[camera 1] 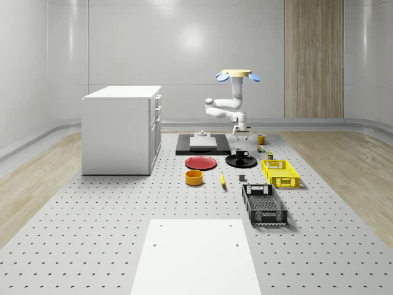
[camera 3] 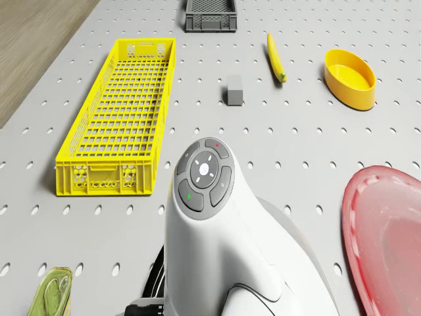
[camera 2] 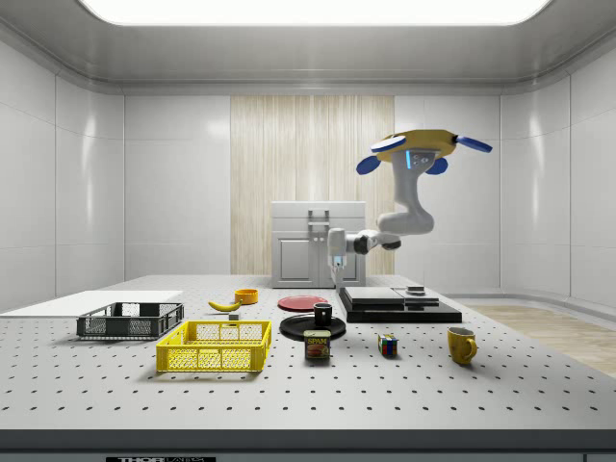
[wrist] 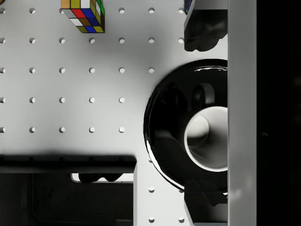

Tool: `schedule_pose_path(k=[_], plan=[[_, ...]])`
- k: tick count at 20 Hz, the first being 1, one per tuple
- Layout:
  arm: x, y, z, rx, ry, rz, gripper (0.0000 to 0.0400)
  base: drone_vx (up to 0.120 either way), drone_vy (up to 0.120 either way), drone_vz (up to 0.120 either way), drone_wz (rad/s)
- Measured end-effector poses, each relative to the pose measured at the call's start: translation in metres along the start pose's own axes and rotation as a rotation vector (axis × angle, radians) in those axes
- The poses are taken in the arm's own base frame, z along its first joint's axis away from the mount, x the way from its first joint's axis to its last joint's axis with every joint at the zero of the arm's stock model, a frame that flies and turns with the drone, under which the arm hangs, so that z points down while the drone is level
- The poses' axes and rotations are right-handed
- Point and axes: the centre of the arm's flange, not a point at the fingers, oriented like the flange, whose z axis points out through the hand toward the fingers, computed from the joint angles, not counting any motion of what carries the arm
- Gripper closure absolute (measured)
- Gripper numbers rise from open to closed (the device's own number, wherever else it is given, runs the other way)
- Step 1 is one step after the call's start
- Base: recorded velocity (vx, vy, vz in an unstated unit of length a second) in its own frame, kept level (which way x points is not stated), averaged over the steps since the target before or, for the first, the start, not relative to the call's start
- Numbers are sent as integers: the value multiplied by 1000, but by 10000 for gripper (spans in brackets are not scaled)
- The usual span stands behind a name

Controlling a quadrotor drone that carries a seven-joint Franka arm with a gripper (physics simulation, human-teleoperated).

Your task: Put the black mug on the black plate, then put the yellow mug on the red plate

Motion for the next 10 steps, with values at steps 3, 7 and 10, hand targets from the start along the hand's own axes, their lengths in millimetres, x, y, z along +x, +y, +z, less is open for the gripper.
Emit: schedule_pose_path(k=[3, 7, 10], plan=[[0, 0, 0, 0, 0, 0, 0, -120, 120, 0, 0], [0, 0, 0, 0, 0, 0, 0, -120, 120, 0, 0], [0, 0, 0, 0, 0, 0, 0, -120, 120, 0, 0]])
